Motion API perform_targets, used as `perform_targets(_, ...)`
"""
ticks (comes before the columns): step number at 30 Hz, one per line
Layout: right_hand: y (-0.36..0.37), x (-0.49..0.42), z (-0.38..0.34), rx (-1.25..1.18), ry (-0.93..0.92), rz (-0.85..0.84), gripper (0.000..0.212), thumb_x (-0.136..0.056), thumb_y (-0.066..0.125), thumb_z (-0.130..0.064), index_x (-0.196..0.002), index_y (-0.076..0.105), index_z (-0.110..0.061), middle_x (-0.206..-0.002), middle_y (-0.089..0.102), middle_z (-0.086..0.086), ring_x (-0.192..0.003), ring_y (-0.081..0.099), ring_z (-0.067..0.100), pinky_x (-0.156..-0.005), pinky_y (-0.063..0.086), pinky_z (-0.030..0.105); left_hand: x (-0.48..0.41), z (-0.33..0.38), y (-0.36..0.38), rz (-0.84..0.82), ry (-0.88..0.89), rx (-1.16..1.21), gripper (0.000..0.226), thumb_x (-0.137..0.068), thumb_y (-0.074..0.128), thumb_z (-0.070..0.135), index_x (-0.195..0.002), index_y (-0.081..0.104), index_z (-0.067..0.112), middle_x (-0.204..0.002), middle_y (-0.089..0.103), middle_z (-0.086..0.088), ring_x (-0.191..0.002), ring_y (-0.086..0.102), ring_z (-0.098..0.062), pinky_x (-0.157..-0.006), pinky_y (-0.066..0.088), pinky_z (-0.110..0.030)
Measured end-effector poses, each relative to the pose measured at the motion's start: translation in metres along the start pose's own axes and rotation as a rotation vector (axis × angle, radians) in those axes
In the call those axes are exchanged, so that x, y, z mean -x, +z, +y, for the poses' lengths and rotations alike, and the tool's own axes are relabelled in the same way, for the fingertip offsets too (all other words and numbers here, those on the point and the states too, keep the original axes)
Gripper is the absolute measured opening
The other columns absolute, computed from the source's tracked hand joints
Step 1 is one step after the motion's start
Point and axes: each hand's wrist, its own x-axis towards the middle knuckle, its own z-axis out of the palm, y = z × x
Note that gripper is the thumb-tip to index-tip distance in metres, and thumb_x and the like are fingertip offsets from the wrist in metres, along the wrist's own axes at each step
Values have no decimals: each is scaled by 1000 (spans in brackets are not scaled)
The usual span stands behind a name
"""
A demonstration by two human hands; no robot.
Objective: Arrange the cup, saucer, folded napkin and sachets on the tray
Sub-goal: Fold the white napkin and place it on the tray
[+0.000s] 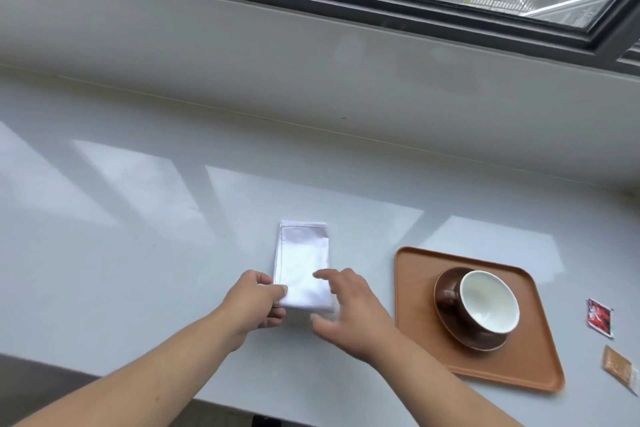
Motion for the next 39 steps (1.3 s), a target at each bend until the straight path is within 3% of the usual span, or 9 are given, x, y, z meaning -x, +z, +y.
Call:
perform_targets(3,6,3,2,317,-203,31,59,-82,62,-43,-139,46,-42,-131,49,-4,-123,42,21,-100,45,35,5,-2,-5,-37,-28,14,26,-94,72,13,-109,51,9,-84,62,-13,-57,63,-21,-57,58,-32)
perform_targets(6,8,-2,0,337,-293,118,29,-88,60,-19,-115,71,-25,-123,62,3,-121,52,29,-95,51,43,6,-4,-11,-72,-38,-25,23,-94,70,16,-108,53,9,-83,67,-13,-55,64,-21,-57,58,-32)
perform_targets(9,7,-10,0,235,-275,141,22,-90,60,-17,-105,75,-24,-118,65,-6,-120,53,20,-95,47,30,2,-4,-23,-17,43,-269,16,-93,57,20,-109,56,21,-92,69,-8,-62,66,-19,-60,55,-32)
perform_targets(13,-1,-25,0,9,-193,108,14,-90,64,-19,-98,72,-28,-116,65,-16,-117,48,-2,-93,30,5,-8,4,-43,-80,253,-628,54,-86,46,5,-113,53,52,-116,51,21,-83,60,-10,-60,50,-21)
perform_targets(16,-8,-40,-4,-226,-21,58,17,-90,66,-28,-105,73,-33,-113,64,-25,-104,49,-18,-85,35,1,-16,11,-46,-211,306,-675,63,-78,68,16,-115,51,64,-113,45,24,-87,59,-3,-55,50,-13)
perform_targets(20,-20,-68,-10,-557,162,26,4,-92,67,-28,-91,71,-28,-75,63,-17,-59,50,2,-57,39,22,-32,26,-37,-270,317,-571,52,-71,82,39,-107,58,67,-89,59,17,-66,59,0,-52,47,-11)
perform_targets(24,-27,-93,-10,-561,193,62,10,-95,66,-22,-85,67,-26,-70,64,-19,-60,53,-1,-57,40,17,-56,37,-30,-183,278,-349,7,-91,76,33,-94,77,39,-74,69,11,-59,59,-6,-58,49,-20)
perform_targets(29,-24,-124,-7,-411,298,74,30,-94,67,-29,-74,52,-13,-67,48,-4,-61,42,14,-58,33,33,-81,43,-26,-32,222,-382,35,-95,72,34,-89,66,0,-55,60,5,-50,62,-12,-53,46,-26)
perform_targets(39,-14,-151,-2,24,451,105,36,-90,63,-55,-77,46,-26,-76,55,-8,-71,54,17,-54,34,33,-108,59,-29,123,288,-883,32,-81,71,57,-79,60,27,-73,70,10,-69,66,-9,-59,50,-32)
